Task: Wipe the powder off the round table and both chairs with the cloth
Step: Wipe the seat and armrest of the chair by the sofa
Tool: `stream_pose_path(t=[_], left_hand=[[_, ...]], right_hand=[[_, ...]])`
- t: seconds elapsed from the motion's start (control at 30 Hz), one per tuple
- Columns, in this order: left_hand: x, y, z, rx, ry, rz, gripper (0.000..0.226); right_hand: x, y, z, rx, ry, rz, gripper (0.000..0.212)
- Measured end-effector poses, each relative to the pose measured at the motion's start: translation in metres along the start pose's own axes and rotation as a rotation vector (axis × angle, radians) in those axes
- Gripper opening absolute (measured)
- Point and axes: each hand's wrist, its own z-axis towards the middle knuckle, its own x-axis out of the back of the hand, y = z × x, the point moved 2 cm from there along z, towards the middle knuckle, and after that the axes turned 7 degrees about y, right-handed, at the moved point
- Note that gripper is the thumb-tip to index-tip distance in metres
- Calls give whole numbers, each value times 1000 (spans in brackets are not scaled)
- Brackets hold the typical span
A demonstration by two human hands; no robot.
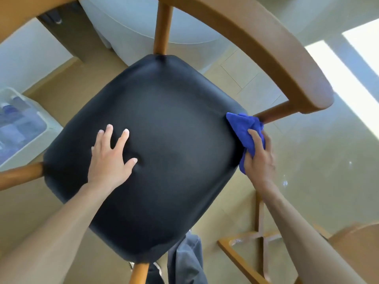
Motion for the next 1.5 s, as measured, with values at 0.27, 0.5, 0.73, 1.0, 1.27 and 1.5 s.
stream_pose_path(t=[0.27,0.5,0.73,1.0,1.27,1.5], left_hand=[[4,2,-2,-8,-24,-62,77],[10,-5,-34,4,-121,-103,69],[13,-1,-65,35,-213,-53,62],[10,-5,-82,64,-265,11,59],[18,-8,-83,123,-277,-80,41],[40,7,-64,295,-143,-224,31]], right_hand=[[-17,-56,-110,-394,220,152,52],[-16,-122,-213,-97,128,67,61],[-18,-142,-293,274,-10,147,63],[-12,-112,-301,847,-256,80,54],[4,-90,-175,572,-4,1,54],[-58,-236,-175,916,-505,17,55]])
